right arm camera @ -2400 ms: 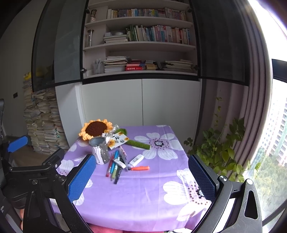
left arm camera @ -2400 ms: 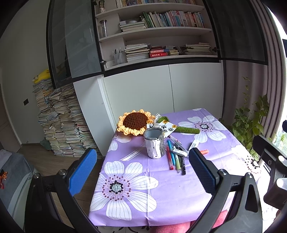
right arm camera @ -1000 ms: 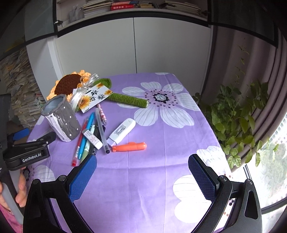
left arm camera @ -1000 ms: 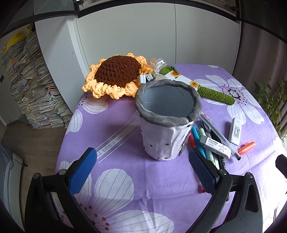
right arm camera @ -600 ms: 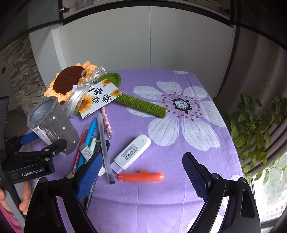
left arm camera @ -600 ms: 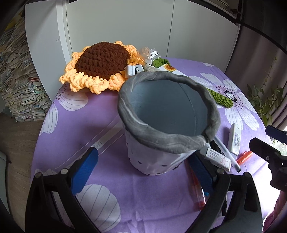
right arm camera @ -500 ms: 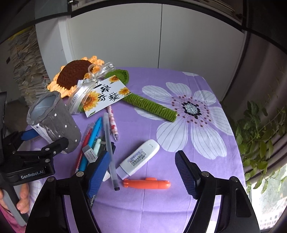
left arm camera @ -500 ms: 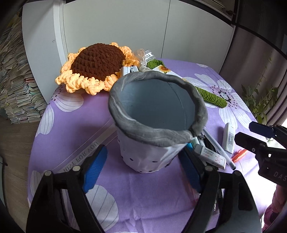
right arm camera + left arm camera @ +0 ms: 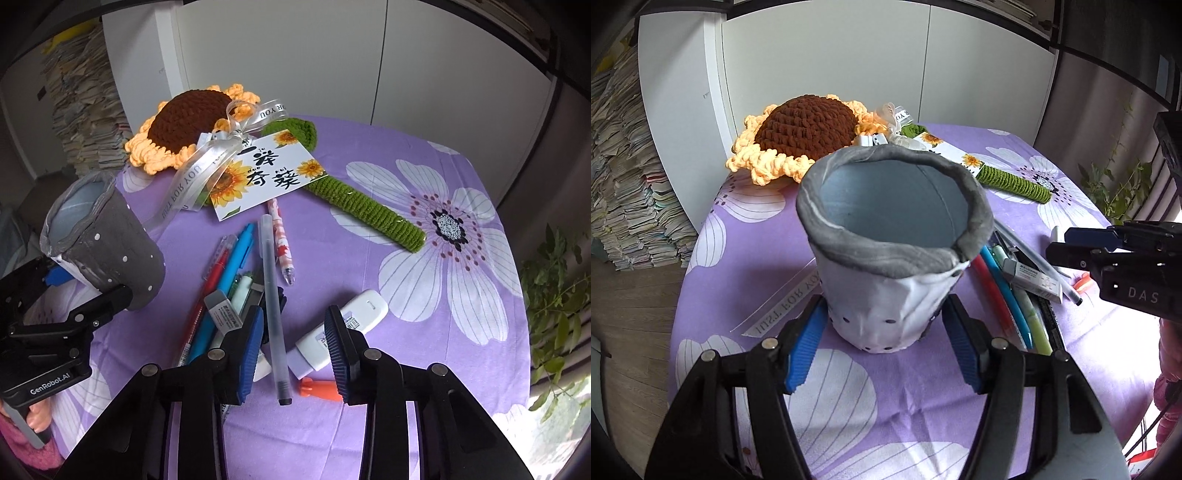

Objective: Organize stationery
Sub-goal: 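Grasp the clear tube pen lying among the pens with the right tool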

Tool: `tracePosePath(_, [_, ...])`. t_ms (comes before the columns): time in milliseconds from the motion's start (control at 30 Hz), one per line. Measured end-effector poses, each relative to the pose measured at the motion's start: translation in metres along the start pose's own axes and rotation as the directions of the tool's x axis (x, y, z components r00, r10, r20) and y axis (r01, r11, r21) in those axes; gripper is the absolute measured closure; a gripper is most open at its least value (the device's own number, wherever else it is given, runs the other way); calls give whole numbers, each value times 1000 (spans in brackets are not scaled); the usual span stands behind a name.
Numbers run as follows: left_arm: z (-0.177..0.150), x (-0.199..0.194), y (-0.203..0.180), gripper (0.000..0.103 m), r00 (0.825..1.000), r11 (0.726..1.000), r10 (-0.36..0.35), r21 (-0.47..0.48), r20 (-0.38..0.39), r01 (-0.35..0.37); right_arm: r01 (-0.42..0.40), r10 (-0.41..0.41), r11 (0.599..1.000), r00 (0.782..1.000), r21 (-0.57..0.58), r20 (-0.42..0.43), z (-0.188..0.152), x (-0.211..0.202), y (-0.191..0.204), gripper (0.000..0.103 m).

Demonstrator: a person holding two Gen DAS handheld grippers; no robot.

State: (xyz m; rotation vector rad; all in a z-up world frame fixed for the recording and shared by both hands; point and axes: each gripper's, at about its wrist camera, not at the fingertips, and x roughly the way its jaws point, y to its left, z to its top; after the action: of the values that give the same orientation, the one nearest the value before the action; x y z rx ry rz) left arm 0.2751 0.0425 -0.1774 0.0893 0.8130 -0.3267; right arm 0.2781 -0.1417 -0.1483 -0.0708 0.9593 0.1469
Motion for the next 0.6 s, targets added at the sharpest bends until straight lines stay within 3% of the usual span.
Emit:
tracePosePath(233, [-3, 1, -5, 39, 999, 999, 33, 16, 22, -33, -30, 29, 999, 998, -20, -50, 12, 21, 9, 67])
tracePosePath(467, [-3, 0, -2, 39, 999, 1000, 23, -3, 22, -23, -56, 56, 998, 996, 4, -64, 32, 32, 12, 71])
tracePosePath(600, [-3, 1, -3, 39, 999, 1000, 31, 4, 24, -31, -28, 26, 999, 998, -45, -51, 49, 39, 21, 71])
